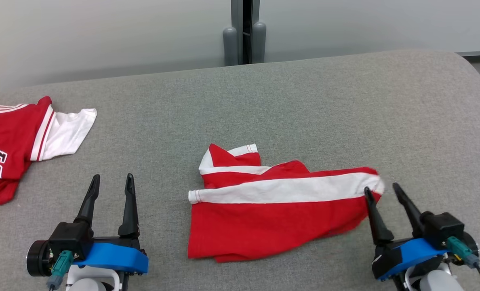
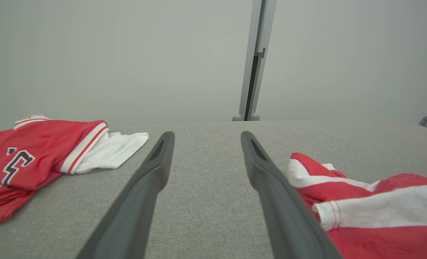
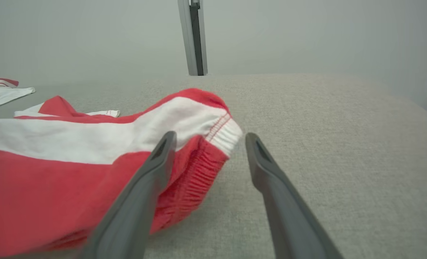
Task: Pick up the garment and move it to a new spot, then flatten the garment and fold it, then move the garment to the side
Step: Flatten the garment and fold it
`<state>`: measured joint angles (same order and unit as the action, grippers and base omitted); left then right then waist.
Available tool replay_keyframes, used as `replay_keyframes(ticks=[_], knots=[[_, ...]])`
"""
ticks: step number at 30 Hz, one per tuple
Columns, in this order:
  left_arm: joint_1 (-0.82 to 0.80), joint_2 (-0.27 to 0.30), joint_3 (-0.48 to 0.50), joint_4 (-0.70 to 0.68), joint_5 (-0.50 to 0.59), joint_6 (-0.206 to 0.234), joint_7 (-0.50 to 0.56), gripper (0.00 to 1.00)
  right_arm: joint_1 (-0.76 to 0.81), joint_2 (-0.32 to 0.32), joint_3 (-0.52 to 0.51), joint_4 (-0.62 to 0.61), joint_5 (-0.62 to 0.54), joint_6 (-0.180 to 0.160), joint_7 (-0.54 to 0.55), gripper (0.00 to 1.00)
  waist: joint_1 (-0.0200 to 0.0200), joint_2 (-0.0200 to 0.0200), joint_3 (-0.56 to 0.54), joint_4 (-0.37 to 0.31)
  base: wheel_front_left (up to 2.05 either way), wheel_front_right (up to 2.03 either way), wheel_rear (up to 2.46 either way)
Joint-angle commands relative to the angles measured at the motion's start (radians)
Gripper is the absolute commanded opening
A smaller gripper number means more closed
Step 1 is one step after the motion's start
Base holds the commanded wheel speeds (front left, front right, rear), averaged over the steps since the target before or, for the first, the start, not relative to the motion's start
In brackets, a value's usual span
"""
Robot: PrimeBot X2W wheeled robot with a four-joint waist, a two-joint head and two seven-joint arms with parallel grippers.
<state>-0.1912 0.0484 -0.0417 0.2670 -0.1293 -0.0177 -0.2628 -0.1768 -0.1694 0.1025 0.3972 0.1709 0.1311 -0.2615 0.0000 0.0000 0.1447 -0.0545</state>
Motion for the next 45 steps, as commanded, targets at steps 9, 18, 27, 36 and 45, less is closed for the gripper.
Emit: replay_keyframes(ticks=[9,18,27,36,45], knots=[[0.014,0.004,0.006,-0.001,0.012,-0.008,-0.003,1.0,0.0,0.061,-0.133,-0.155,-0.073,-0.001,-0.005,1.0,0.0,0.0,-0.016,0.003,0.0,0.0,0.0],[0.015,0.004,0.002,-0.008,0.019,-0.009,-0.003,1.0,0.04,0.108,-0.135,-0.267,-0.109,-0.001,-0.003,1.0,0.0,0.0,-0.017,0.016,0.0,0.0,0.0],[-0.019,0.004,-0.085,0.022,0.025,-0.056,-0.003,1.0,0.039,0.117,-0.132,-0.247,-0.116,-0.001,-0.003,1.0,0.0,0.0,-0.013,0.02,0.0,0.0,0.0],[-0.065,0.004,-0.213,0.159,0.015,-0.092,-0.003,1.0,0.017,0.119,-0.117,-0.234,-0.113,-0.001,-0.003,1.0,0.0,0.0,0.013,-0.008,0.0,0.0,0.0],[-0.119,0.006,-0.255,0.275,0.005,-0.106,-0.003,1.0,-0.001,0.12,-0.121,-0.236,-0.11,-0.001,-0.003,1.0,0.0,0.0,0.048,-0.045,0.0,0.0,0.0]])
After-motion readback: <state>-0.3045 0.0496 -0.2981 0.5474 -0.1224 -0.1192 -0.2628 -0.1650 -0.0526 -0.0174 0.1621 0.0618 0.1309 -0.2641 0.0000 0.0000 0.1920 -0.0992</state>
